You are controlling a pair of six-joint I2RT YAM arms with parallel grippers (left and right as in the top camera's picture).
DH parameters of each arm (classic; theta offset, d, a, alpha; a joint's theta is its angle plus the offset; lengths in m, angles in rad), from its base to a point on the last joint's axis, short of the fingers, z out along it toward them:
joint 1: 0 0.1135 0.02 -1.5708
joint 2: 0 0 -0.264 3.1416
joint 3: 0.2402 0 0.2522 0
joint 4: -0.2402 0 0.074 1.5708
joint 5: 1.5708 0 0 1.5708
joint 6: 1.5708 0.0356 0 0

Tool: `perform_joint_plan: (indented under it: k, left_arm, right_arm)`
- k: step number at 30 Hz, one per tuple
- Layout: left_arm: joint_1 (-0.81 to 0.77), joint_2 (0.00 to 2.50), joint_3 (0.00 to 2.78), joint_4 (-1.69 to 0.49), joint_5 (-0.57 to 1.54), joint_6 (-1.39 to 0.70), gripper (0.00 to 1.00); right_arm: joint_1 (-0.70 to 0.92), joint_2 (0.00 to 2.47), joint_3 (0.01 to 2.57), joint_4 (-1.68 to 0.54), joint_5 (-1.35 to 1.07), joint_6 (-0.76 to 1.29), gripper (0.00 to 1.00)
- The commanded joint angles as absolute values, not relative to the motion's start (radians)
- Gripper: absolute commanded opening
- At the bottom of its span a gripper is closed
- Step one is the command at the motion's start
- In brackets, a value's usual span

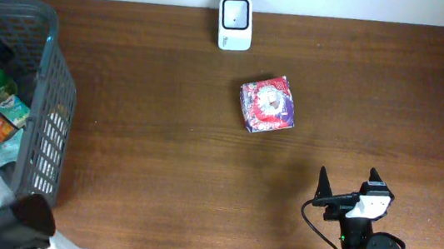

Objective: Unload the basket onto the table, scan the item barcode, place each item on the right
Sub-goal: 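Reach the left gripper into the basket and grasp the green tissue pack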

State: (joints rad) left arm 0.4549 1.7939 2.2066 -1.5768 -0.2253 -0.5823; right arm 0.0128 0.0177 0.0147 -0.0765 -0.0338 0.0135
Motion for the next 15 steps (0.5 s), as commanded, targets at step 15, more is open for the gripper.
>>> perform_joint_plan:
  k: [15]
  left_arm:
    - [0.553, 2.072, 1.620, -1.279, -0.442, -1.035, 0.99]
  right_arm:
    - [0.013, 0.013, 0.006, -0.078, -0.033, 0.007, 0.99]
